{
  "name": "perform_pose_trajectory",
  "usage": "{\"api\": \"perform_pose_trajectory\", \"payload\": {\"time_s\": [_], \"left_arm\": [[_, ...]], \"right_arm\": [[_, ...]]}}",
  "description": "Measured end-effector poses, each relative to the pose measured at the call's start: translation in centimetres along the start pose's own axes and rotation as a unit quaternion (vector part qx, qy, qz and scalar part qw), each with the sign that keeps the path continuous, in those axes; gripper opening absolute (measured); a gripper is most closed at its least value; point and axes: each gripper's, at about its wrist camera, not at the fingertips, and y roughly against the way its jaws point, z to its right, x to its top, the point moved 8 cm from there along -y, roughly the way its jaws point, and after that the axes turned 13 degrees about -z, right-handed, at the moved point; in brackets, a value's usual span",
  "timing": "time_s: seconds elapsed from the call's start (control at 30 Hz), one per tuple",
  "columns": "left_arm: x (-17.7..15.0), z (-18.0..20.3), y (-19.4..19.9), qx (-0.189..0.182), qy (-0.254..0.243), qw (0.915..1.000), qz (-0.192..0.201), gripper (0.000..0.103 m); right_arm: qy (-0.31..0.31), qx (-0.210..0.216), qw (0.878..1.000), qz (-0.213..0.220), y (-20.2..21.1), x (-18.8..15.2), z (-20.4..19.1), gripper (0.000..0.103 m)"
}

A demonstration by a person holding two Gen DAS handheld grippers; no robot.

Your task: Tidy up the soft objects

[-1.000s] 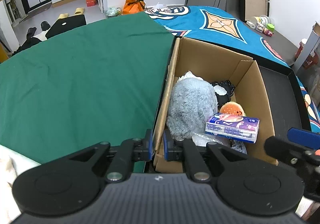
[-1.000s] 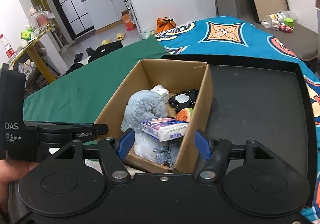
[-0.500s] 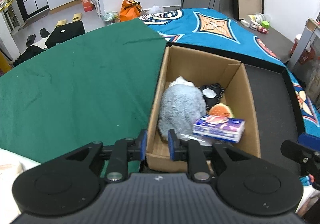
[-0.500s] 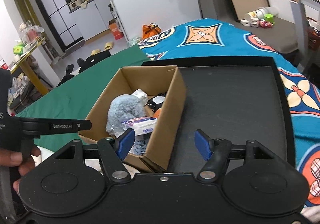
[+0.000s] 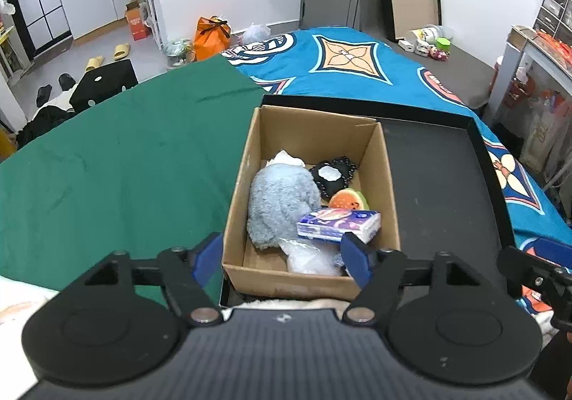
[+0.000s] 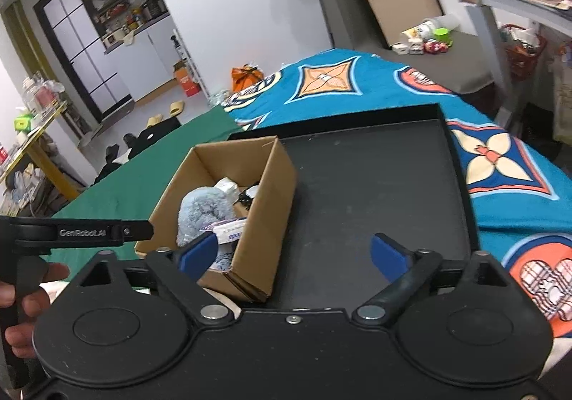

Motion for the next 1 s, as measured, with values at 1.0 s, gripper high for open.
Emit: {"api": "perform_pose_trajectory", "payload": {"time_s": [1.0], "left_arm": [[-2.5, 1.5, 9.8, 0.001, -0.037, 0.9991, 0.021, 0.093]], "right_arm": [[-0.037, -0.054, 0.997, 0.034, 9.8, -0.1, 2.9, 0.103]]}}
